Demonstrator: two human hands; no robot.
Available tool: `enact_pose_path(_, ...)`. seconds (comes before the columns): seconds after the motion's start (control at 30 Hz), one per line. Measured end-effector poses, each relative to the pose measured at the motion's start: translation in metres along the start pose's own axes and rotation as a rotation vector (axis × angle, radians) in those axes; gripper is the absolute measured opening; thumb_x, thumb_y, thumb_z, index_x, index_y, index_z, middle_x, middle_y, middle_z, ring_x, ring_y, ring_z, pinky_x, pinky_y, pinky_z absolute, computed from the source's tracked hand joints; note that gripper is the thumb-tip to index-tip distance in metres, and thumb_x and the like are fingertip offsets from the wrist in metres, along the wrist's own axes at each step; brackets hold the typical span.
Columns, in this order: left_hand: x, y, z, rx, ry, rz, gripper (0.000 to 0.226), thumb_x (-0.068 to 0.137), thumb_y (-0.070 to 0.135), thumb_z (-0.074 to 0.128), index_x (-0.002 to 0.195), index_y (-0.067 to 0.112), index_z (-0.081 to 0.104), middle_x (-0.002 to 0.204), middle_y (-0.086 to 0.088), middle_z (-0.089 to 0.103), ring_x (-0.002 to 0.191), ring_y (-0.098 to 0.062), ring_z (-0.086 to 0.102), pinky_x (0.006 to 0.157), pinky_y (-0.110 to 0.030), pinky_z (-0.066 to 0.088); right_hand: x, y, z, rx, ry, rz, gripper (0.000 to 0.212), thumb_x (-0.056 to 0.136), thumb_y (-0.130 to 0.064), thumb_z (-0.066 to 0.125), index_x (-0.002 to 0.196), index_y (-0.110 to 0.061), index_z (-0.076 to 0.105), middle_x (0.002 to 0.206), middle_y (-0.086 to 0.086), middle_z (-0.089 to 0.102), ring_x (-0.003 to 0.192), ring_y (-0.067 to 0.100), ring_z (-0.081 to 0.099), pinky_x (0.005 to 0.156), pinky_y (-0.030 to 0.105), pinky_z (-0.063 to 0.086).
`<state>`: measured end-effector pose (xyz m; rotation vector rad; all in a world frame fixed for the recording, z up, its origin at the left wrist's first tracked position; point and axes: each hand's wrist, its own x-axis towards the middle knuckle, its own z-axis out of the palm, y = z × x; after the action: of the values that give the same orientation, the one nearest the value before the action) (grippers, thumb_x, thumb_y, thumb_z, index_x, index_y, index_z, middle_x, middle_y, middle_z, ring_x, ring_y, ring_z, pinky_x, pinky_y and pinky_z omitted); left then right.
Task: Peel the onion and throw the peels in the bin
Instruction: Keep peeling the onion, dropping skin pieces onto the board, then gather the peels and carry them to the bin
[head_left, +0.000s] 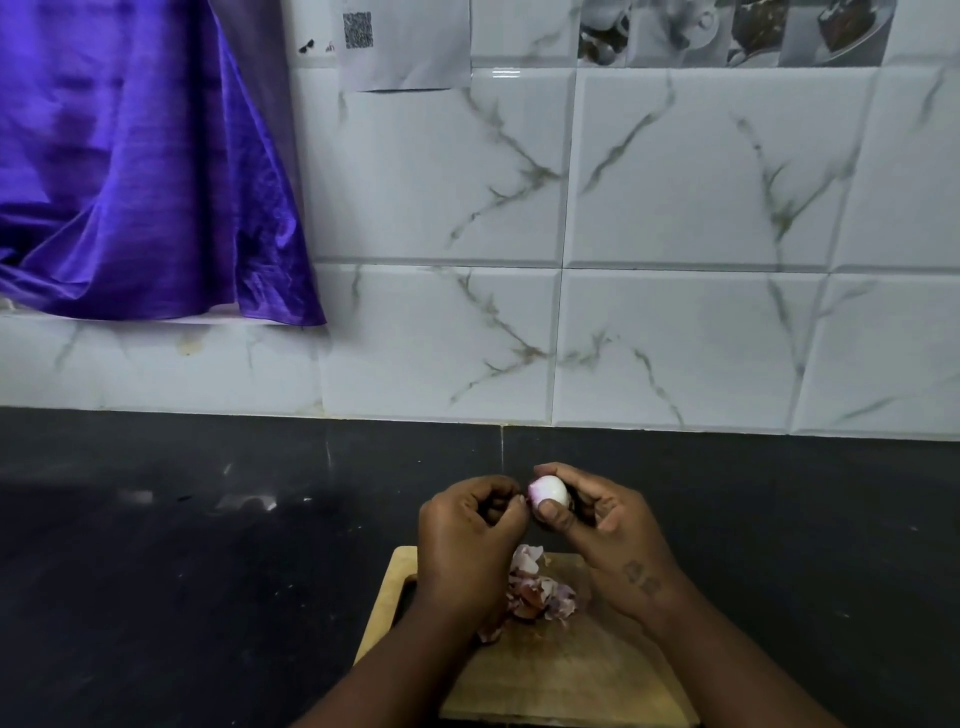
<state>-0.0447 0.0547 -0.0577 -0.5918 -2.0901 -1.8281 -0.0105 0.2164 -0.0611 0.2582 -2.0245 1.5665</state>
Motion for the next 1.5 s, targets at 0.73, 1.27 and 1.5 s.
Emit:
enact_pose_path(0.73, 0.005, -0.012, -0.008, 0.253, -0.158, 0.045, 0.021, 0.083, 0.017, 0.087, 0.077, 0.03, 0.071, 0.079, 0.008, 0.071, 0.077, -0.006, 0.067, 0.063, -0.021, 0.054, 0.002, 0.01, -0.009, 0.141, -0.052, 0.153, 0.035, 0.083, -0.025, 0.08, 0.118, -0.022, 0.073, 0.118, 0.001, 0.077, 0.114, 0.016, 0.071, 0.097, 0.033, 0.057)
enact_pose_path(1.27, -0.007, -0.015, -0.005, -0.063, -0.477, -0.508, 0.101, 0.069, 0.109, 0.018, 0.126, 0.046, 0.072, 0.124, -0.002, 0.079, 0.122, -0.024, 0.072, 0.113, -0.054, 0.049, -0.01, -0.01, 0.024, -0.058, -0.197, 0.498, 0.051, 0.097, -0.068, 0.042, 0.11, -0.022, 0.059, 0.104, 0.004, 0.07, 0.093, 0.017, 0.069, 0.086, 0.039, 0.057)
enact_pose_path(1.5, -0.033, 0.02, -0.019, -0.258, -0.424, -0.478, 0.066, 0.087, 0.082, 0.021, 0.09, 0.054, 0.081, 0.088, 0.003, 0.084, 0.089, -0.027, 0.072, 0.071, -0.036, 0.054, -0.034, -0.03, 0.023, -0.083, -0.118, 0.44, 0.055, 0.092, -0.066, 0.046, 0.111, -0.016, 0.058, 0.108, 0.006, 0.07, 0.095, 0.013, 0.068, 0.088, 0.038, 0.057)
